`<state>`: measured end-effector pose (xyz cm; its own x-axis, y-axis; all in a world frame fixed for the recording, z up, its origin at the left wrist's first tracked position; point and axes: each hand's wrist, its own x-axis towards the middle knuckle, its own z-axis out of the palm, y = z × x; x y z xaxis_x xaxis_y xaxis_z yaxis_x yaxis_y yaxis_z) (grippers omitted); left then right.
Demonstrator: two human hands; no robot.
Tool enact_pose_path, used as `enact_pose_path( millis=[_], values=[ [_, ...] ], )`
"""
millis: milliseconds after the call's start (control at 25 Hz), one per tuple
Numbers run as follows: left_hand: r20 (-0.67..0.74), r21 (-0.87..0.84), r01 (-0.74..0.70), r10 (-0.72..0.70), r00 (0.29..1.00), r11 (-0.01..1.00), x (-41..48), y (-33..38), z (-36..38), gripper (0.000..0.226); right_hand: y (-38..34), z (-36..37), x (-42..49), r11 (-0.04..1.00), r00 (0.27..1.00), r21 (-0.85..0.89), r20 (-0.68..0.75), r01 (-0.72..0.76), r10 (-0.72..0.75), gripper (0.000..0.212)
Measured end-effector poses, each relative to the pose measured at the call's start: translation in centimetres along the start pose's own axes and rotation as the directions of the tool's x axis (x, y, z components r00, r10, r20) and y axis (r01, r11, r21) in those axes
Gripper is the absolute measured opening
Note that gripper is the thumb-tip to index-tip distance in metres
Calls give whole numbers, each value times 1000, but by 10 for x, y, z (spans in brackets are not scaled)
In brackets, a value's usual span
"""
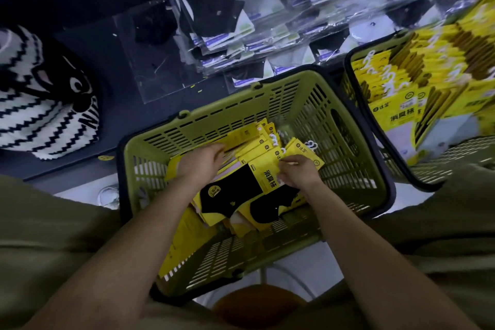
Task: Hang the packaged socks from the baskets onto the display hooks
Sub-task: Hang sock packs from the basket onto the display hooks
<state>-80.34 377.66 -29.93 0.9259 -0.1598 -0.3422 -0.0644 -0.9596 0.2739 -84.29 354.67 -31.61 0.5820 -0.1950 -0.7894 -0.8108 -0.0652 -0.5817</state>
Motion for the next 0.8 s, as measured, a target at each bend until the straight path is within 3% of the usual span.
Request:
enact_pose_path(
  millis=[120,200,280,320,400,480,600,800],
  values=[
    [-321,-110,75,-107,941,991,-5,-1,-21,28,-2,1,0,979,981,-119,-88,164,-175,20],
    [-356,-196,29,-98,929,980,-2,4,-31,27,-3,2,-2,957,954,-143,-128,253,-272,13],
    [-230,-271,-69,5,973,960,-4,13,-34,30,-6,0,-4,966,950,-42,-178,255,-258,21],
    [-114,-268,-112,84,990,957,-6,19,-31,33,-9,-3,-5,977,964,67,-192,201,-185,31],
    [125,-183,-185,210,970,966,-9,32,-17,33,-15,-11,-6,957,994,290,-101,-7,38,51],
    [265,-211,-153,207,942,965,-6,45,-3,31,-16,-14,-8,944,986,286,26,-166,166,64],
    [331,-341,5,115,937,940,7,55,8,29,-8,-12,-7,992,996,99,-29,-81,84,64],
    [333,-282,173,-73,940,944,-4,45,35,32,-1,-5,3,984,985,-44,-9,172,-173,27]
  ],
)
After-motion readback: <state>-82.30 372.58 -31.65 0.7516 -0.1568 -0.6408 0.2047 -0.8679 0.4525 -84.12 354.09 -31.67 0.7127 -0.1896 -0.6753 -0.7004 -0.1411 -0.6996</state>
